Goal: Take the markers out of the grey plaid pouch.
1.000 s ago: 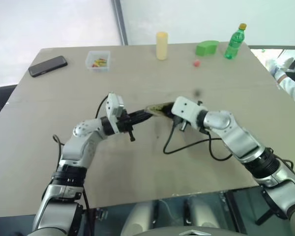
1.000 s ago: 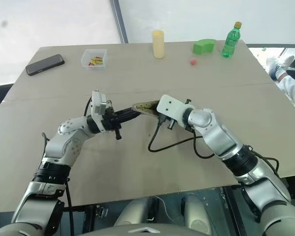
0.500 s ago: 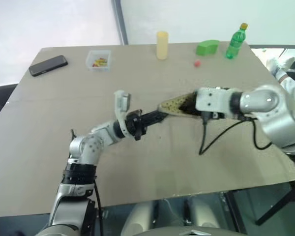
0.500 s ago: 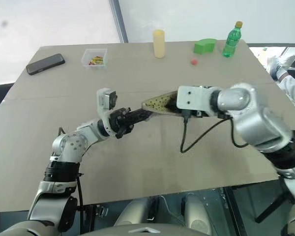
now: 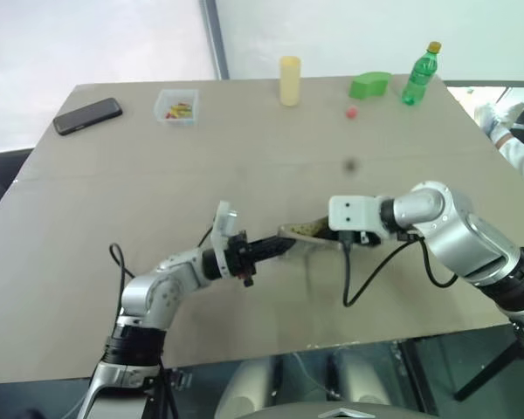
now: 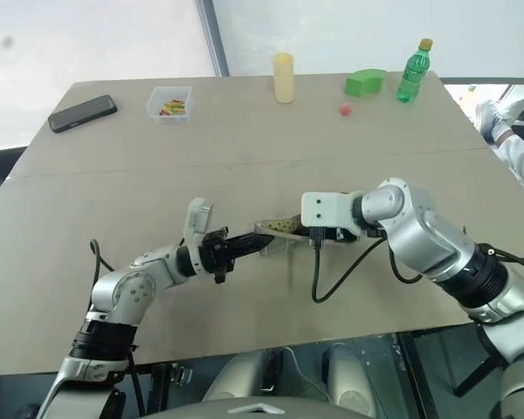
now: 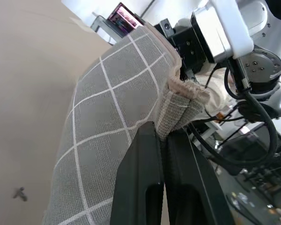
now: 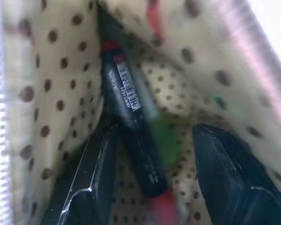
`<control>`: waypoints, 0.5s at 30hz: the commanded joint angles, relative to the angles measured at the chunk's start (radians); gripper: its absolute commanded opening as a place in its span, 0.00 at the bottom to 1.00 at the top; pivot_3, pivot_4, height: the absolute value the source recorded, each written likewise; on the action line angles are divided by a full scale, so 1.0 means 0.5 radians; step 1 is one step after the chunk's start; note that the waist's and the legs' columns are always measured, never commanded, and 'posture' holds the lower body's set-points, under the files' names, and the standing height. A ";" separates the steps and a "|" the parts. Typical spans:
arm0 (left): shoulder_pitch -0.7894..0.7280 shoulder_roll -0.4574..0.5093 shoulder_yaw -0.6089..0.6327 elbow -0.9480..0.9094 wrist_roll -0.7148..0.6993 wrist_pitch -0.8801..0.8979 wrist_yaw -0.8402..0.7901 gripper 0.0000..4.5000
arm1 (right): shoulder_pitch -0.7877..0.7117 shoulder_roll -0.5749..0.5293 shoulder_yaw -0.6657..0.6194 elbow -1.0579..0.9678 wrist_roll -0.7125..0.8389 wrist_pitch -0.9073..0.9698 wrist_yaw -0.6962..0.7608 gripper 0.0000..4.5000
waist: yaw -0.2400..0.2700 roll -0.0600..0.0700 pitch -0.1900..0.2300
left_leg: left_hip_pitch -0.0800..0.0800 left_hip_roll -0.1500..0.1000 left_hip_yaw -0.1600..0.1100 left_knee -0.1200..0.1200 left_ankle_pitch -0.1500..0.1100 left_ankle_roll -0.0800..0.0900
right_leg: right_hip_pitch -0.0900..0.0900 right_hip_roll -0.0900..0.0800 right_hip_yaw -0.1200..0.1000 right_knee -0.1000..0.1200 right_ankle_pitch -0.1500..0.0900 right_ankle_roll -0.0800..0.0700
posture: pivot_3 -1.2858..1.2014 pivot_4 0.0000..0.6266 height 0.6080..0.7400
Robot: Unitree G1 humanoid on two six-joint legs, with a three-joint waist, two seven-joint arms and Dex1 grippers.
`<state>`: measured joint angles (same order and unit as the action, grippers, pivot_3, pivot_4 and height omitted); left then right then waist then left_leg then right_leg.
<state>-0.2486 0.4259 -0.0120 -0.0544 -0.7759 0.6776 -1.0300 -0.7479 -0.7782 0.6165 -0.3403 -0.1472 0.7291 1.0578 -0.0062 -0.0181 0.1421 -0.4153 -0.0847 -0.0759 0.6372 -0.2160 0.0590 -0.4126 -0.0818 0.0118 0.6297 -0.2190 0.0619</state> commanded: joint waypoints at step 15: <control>0.005 -0.040 0.086 -0.017 0.074 -0.150 0.099 0.00 | 0.078 -0.007 0.066 0.256 -0.271 -0.167 0.075 0.29 | -0.004 -0.003 -0.004 | 0.003 0.001 0.000 0.000 0.000 0.000 | 0.003 0.001 0.000 0.001 0.000 0.000 | 0.52 0.24 1.00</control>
<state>-0.2391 0.4036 0.0009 -0.0543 -0.7420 0.6265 -0.9770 -0.7355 -0.7703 0.6457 -0.2455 -0.2618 0.6385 1.0917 -0.0079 -0.0194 0.1403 -0.4135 -0.0844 -0.0760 0.6374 -0.2162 0.0589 -0.4110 -0.0812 0.0116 0.6301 -0.2189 0.0618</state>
